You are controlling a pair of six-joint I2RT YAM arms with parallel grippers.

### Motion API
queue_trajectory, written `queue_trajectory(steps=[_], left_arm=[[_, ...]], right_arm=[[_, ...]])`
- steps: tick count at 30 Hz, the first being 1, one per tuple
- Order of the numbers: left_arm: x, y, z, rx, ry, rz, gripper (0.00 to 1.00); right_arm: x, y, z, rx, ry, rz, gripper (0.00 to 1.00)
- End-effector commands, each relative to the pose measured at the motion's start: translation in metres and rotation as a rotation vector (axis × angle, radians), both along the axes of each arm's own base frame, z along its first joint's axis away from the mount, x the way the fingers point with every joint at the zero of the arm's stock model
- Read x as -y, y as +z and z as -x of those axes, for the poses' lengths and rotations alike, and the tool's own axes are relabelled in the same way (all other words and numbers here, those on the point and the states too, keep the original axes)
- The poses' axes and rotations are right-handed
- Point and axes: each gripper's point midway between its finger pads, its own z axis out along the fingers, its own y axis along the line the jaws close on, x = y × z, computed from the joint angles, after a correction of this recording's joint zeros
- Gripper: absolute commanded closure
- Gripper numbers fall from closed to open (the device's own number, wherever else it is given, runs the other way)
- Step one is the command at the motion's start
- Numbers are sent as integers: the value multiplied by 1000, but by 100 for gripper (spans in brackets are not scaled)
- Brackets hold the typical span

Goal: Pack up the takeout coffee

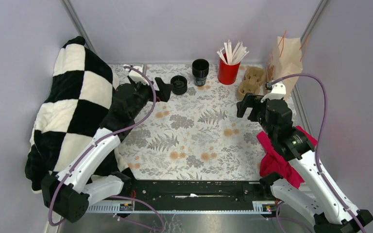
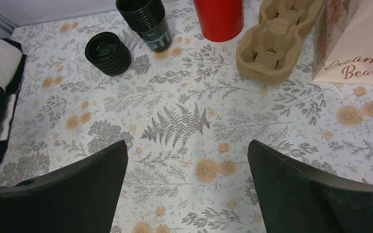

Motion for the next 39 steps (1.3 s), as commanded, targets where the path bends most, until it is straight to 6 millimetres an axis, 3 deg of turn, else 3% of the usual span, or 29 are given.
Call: queue_trajectory(steps=[1,3,7,10,17,23,24,31,39], left_arm=[[-2,20,-18,41,64,30,1],[6,17,-27,-12,58,35,1],[33,-13,-53,-213,3,-23,1],[50,-24,-74,-310,5,-56,1],[86,-47,-126,-296,51,-163,1],[112,-65,-183,-243,127,-276,1],[116,-76,-194,-243,140,-293,2],[126,-85,-240,-144,191,-376,8],[125,-104,-262,-101,214,-437,28]], right_arm=[[9,3,1,-5,-44,17,0],[7,0,1,-29,-31,36,0],[8,-14,2,-78,-22,80,0],[4,-27,2,-78,13,90,0],[-5,-39,4,-92,72,89,0],[-5,-41,8,-95,86,95,0],[-4,-42,8,-94,82,98,0],[-4,-51,9,-110,79,100,0],[-8,-58,6,-122,90,98,0]])
